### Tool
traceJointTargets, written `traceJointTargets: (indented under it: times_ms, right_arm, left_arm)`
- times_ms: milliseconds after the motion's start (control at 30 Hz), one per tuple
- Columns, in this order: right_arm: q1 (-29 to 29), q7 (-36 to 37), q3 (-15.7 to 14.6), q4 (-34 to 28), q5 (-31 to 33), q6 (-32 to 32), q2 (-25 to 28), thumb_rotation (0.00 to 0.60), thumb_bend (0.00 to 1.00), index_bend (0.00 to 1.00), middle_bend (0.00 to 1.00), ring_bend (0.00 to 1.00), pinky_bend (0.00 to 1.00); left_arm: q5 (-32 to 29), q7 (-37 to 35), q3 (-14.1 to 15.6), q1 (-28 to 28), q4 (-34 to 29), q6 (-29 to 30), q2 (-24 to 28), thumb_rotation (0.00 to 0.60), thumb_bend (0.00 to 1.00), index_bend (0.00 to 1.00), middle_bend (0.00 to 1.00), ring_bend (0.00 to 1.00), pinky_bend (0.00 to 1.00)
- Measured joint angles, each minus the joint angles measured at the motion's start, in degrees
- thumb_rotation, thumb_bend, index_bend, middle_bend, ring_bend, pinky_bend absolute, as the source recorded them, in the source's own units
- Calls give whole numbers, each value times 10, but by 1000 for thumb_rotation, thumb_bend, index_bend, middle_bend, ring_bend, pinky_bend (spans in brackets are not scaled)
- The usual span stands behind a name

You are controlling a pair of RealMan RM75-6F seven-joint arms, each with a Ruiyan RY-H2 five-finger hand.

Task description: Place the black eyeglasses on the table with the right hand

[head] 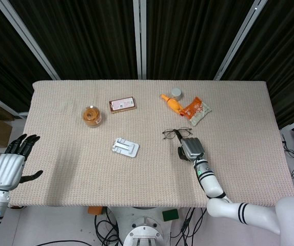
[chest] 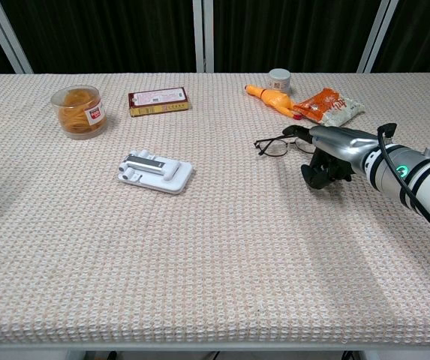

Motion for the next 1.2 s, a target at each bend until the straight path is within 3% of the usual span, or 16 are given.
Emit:
traceJointTargets:
  times_ms: [467,667,800,833,900,933,967,1033,1200]
  right_arm:
    - [6,-2,6,-7,14,-8,6,600,676,0,893,817,806]
    - [-24,23,-4,-72,-70,62,51,600,673,0,893,816,806]
    - [-79,40,-36,-131,-171,169,115,600,669,0,876,804,798]
    - [-94,43,-45,-136,-193,197,128,600,658,0,833,765,779]
    - [-132,54,-66,-138,-241,267,155,600,631,0,615,526,651]
    - [-150,61,-75,-135,-259,299,165,600,616,0,346,262,459]
    - [-169,68,-83,-129,-275,330,176,600,601,0,124,68,232]
    - [-223,79,-102,-114,-299,399,200,600,558,0,0,0,25]
    - [-353,125,-144,-87,-314,492,256,547,469,0,0,0,0]
  left_arm:
    - [1,0,-1,1,-6,4,5,599,66,100,113,46,159]
    - [4,3,-1,5,-13,13,11,600,65,101,114,46,159]
    - [9,1,0,9,-14,21,12,600,65,100,114,46,159]
    - [11,2,1,10,-15,23,11,600,65,100,114,45,159]
    - [14,3,3,13,-14,29,10,600,66,100,114,45,159]
    - [16,4,4,15,-14,31,10,600,66,100,114,45,159]
    - [17,4,5,18,-13,35,8,600,66,100,113,46,159]
    - [19,3,6,21,-11,40,5,600,66,100,113,45,159]
    - [24,2,10,24,-2,42,-6,600,64,100,113,45,159]
